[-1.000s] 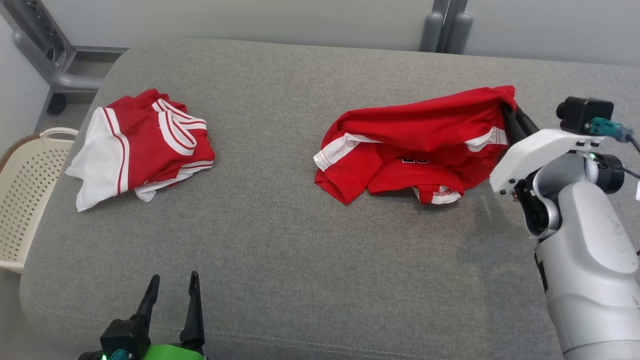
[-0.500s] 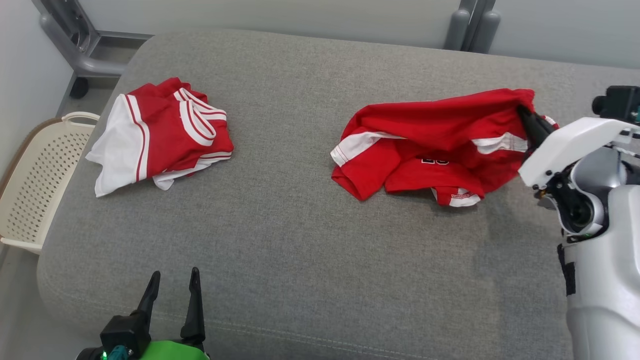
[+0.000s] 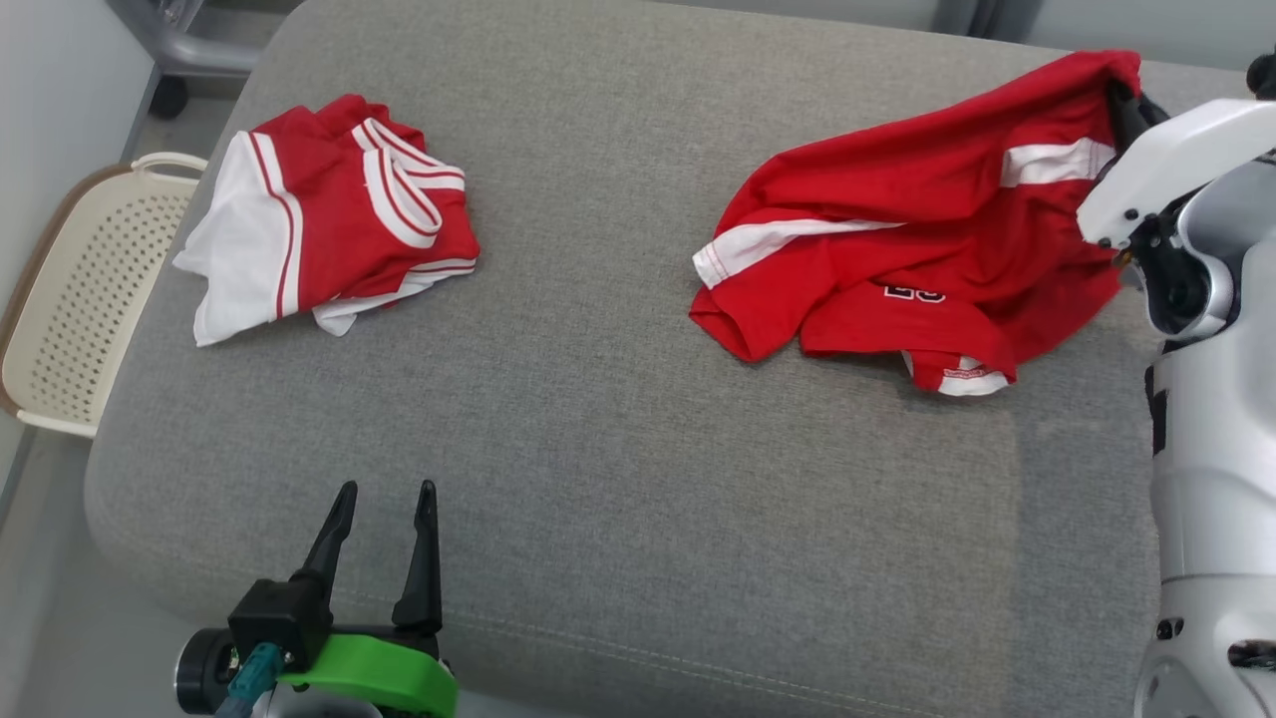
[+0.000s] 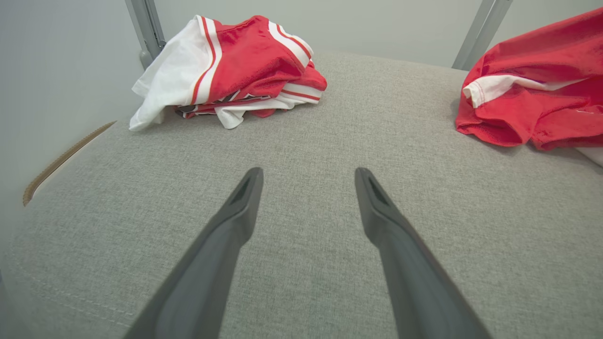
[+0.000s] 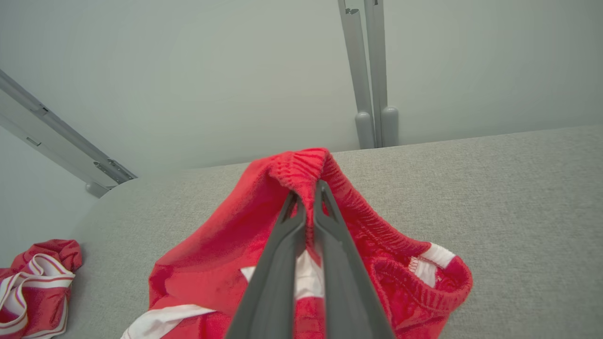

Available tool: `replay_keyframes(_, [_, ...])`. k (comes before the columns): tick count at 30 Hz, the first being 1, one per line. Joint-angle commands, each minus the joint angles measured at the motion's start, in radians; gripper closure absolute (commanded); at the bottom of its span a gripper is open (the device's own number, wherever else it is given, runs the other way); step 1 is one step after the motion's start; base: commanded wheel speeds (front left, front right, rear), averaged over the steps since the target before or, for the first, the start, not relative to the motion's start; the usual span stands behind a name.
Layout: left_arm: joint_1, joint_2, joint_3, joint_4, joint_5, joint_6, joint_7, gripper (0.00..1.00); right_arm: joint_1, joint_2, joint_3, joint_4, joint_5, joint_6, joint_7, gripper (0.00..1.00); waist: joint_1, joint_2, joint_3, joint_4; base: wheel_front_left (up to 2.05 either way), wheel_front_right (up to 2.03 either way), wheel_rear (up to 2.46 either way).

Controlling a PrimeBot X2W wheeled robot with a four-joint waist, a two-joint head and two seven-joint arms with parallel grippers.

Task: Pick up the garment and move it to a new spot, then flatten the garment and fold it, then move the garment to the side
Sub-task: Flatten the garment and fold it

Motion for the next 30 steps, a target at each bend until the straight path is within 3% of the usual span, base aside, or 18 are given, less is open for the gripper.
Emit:
replay_keyframes(1, [-0.02, 0.0, -0.004, -0.006, -0.005, -0.001, 0.0, 0.0, -0.022, -0.016, 0.003, 0.017, -0.018, 0.0, -0.018, 1.0, 0.0, 0.0, 0.039, 0.041, 0.0, 0.0, 0.0])
replay_keyframes(2, [-0.021, 0.0, -0.012, -0.01, -0.008, 0.002, 0.0, 0.0, -0.042, -0.03, 0.01, 0.046, -0.035, 0.0, -0.043, 0.98, 0.0, 0.0, 0.047, 0.05, 0.0, 0.0, 0.0])
replay_keyframes(3, [-0.024, 0.0, -0.02, -0.015, -0.011, 0.004, 0.0, 0.0, -0.062, -0.044, 0.023, 0.073, -0.054, 0.0, -0.07, 0.24, 0.0, 0.0, 0.053, 0.06, 0.0, 0.0, 0.0])
replay_keyframes(4, [-0.027, 0.0, -0.027, -0.018, -0.014, 0.007, 0.0, 0.0, -0.079, -0.059, 0.032, 0.104, -0.07, 0.0, -0.098, 0.0, 0.0, 0.0, 0.06, 0.069, 0.0, 0.0, 0.0])
replay_keyframes(10, [-0.021, 0.0, -0.056, -0.022, -0.02, 0.024, 0.0, 0.0, -0.139, -0.125, 0.077, 0.26, -0.147, 0.0, -0.267, 0.0, 0.0, 0.0, 0.055, 0.094, 0.0, 0.0, 0.0])
replay_keyframes(18, [0.025, 0.0, -0.046, -0.025, -0.009, 0.044, 0.0, 0.0, -0.063, -0.145, 0.172, 0.347, -0.134, 0.0, -0.437, 0.0, 0.0, 0.0, -0.017, 0.063, 0.0, 0.0, 0.0])
replay_keyframes(30, [0.071, 0.0, -0.046, -0.017, -0.002, 0.051, 0.0, 0.0, 0.135, -0.135, 0.252, 0.378, -0.079, 0.0, -0.416, 0.0, 0.0, 0.0, -0.092, 0.002, 0.0, 0.0, 0.0])
